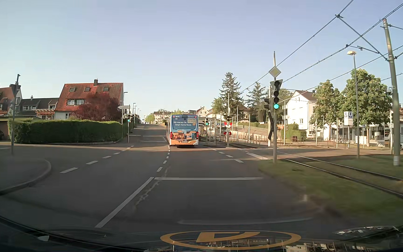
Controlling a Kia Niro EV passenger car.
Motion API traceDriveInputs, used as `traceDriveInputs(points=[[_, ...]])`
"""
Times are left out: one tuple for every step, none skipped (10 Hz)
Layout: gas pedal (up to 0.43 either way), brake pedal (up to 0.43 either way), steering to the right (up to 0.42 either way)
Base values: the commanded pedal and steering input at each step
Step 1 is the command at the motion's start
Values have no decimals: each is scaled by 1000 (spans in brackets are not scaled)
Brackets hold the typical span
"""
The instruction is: Follow the waypoints while adhering to traffic rules and regulations
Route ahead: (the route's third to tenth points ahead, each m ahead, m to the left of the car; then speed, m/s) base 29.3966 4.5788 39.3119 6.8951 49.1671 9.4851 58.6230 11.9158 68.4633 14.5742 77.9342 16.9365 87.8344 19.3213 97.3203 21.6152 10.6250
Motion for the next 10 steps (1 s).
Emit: traceDriveInputs(points=[[150, 0, -39], [150, 0, -40], [150, 0, -41], [150, 0, -41], [150, 0, -41], [150, 0, -41], [150, 0, -41], [150, 0, -41], [150, 0, -41], [150, 0, -41]])
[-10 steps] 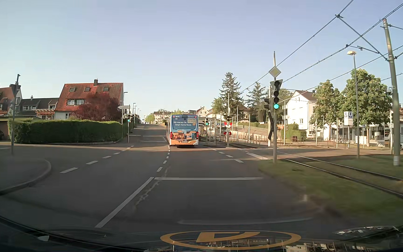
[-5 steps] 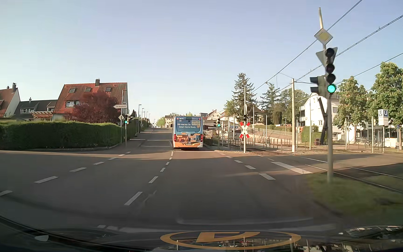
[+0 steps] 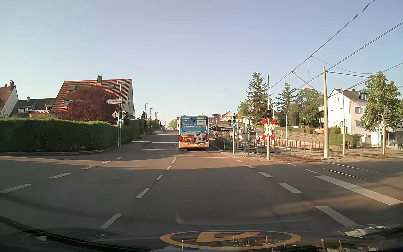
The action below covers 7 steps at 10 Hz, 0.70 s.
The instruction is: Follow the waypoints while adhering to traffic rules and regulations
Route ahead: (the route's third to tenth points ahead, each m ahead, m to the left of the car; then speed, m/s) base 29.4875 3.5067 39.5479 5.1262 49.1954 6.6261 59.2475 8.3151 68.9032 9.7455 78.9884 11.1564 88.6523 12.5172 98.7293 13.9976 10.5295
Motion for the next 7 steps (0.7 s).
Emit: traceDriveInputs(points=[[150, 0, -41], [150, 0, -41], [150, 0, -40], [157, 0, -40], [157, 0, -38], [157, 0, -38], [157, 0, -36]])
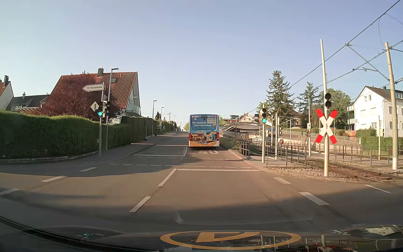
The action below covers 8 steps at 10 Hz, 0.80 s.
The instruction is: Follow the waypoints while adhering to traffic rules and regulations
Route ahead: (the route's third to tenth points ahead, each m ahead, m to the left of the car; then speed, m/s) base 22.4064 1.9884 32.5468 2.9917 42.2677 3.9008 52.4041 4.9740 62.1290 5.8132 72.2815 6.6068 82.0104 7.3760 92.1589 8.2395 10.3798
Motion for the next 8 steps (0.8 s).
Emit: traceDriveInputs(points=[[157, 0, -35], [157, 0, -35], [157, 0, -35], [157, 0, -33], [157, 0, -30], [157, 0, -21], [157, 0, -12], [157, 0, -10]])
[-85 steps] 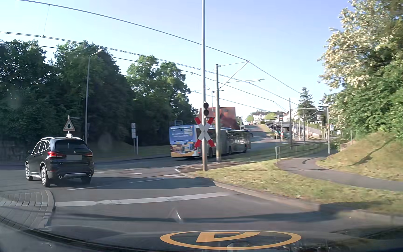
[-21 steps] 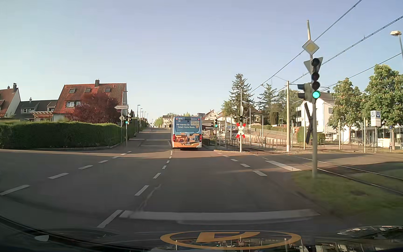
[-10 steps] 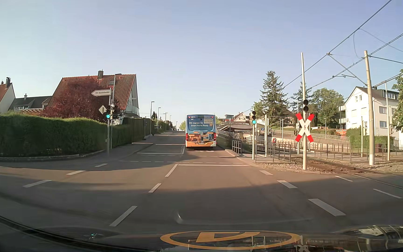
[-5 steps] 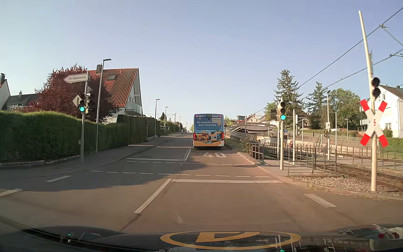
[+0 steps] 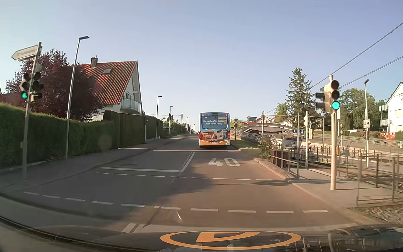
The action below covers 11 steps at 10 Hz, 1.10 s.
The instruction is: Follow the waypoints while adhering to traffic rules and regulations
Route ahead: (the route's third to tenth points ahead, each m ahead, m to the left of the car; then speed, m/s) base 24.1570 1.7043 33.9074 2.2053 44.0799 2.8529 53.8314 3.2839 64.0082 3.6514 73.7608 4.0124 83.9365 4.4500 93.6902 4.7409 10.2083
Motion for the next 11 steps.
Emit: traceDriveInputs(points=[[157, 0, -10], [157, 0, -9], [157, 0, -9], [157, 0, -7], [157, 0, -6], [169, 0, -5], [169, 0, -5], [169, 0, -5], [169, 0, -5], [169, 0, -5], [197, 0, -7]])
